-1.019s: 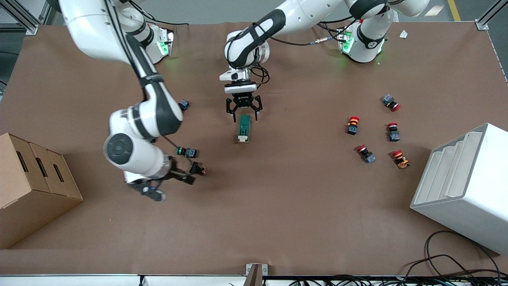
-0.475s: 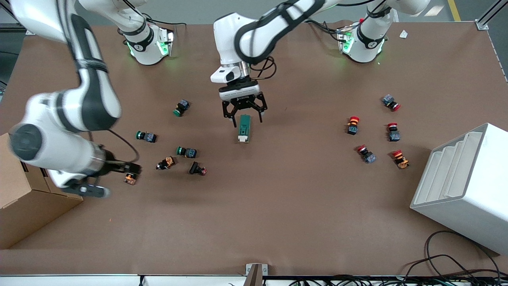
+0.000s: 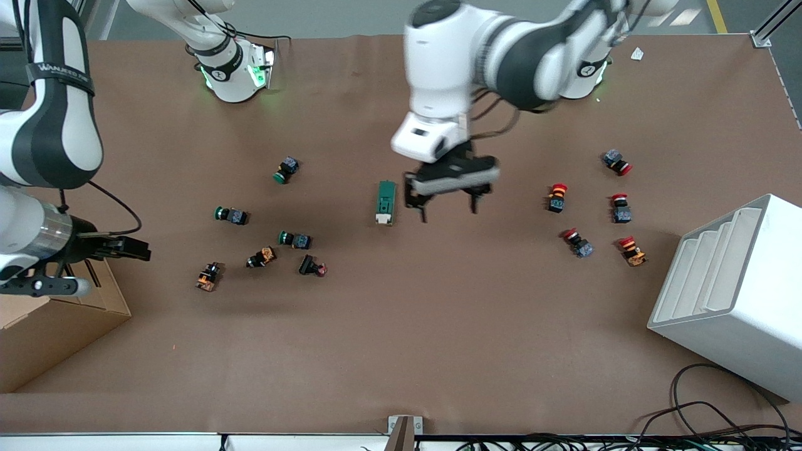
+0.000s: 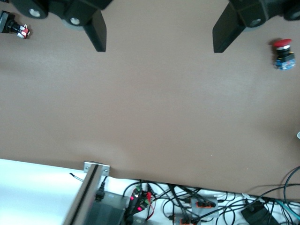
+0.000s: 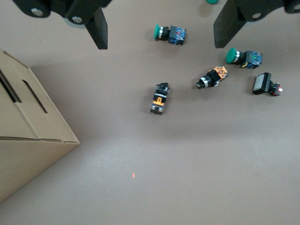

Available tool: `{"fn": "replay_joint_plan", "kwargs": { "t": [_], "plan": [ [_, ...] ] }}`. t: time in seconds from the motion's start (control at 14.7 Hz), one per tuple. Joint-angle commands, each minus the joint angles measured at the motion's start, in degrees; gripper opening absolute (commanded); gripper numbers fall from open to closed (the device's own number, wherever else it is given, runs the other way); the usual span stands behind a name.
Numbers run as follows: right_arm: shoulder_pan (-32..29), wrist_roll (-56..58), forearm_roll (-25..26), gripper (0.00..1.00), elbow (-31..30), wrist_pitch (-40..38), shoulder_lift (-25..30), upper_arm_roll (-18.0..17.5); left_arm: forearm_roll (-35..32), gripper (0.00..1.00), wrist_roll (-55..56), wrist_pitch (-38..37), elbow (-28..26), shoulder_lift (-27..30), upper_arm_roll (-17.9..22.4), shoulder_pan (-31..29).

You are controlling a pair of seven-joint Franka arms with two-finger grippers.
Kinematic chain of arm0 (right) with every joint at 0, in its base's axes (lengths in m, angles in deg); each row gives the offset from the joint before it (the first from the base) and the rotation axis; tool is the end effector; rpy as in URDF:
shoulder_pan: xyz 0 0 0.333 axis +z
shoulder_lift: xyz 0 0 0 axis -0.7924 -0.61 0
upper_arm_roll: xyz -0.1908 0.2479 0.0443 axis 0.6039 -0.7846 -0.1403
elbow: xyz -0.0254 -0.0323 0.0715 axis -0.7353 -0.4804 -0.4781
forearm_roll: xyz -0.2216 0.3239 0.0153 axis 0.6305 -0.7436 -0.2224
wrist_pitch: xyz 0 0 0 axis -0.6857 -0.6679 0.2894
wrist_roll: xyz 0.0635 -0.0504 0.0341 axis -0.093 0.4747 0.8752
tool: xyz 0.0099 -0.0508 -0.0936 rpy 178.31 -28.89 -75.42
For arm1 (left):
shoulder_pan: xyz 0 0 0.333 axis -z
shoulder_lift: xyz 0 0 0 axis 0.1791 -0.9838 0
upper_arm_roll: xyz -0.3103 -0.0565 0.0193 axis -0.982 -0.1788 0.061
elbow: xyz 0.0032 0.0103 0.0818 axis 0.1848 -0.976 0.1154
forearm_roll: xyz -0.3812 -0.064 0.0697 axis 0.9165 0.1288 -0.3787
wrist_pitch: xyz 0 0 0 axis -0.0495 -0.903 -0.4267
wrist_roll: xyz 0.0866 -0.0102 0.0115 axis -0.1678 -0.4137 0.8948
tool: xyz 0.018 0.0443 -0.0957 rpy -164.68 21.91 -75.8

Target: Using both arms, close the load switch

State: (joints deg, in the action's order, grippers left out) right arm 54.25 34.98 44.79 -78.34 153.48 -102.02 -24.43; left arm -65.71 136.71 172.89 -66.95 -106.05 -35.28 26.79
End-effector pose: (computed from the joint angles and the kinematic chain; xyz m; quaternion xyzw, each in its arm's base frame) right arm 0.6601 -0.0202 0.4783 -0.9996 0.0128 0.0264 0.0032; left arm 0.5310 -0.4240 0.5191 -0.9744 -0.0832 -0.2085 0.0125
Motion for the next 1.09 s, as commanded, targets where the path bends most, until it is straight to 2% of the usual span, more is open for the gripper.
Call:
{"fn": "replay_joint_plan", "kwargs": {
  "t": [0.0,0.14,0.41,0.61,0.75,0.88,1.02],
  "plan": [
    [-2.01,0.72,2.45,1.00,-1.62,0.27,1.90,-1.10,6.37,1.00,-8.33,-2.24,-0.82,4.06,1.46,-4.07],
    [-2.01,0.55,4.74,1.00,-0.48,0.18,1.90,-1.10,12.68,1.00,-15.36,-5.23,-0.82,7.23,6.81,-4.52],
    [-2.10,0.37,5.19,1.00,1.19,-1.58,1.72,-1.19,23.86,1.00,-35.13,-12.26,-1.00,12.68,17.89,-5.39],
    [-2.27,0.28,5.10,1.00,2.42,-1.75,1.55,-1.28,27.91,1.00,-43.93,-16.13,-1.08,15.23,20.45,-8.29],
    [-2.10,0.37,4.75,1.00,2.60,-1.75,1.63,-1.28,28.45,1.00,-46.32,-19.20,-1.00,16.64,23.61,-8.38],
    [-2.01,0.37,4.92,1.00,3.73,-1.75,1.81,-1.28,28.80,1.00,-49.65,-20.97,-1.26,18.31,24.07,-10.39],
    [-2.01,0.37,4.58,1.00,4.71,-4.98,1.81,-1.28,29.15,1.00,-53.52,-24.04,-1.35,19.10,24.07,-11.46]
  ]
}}
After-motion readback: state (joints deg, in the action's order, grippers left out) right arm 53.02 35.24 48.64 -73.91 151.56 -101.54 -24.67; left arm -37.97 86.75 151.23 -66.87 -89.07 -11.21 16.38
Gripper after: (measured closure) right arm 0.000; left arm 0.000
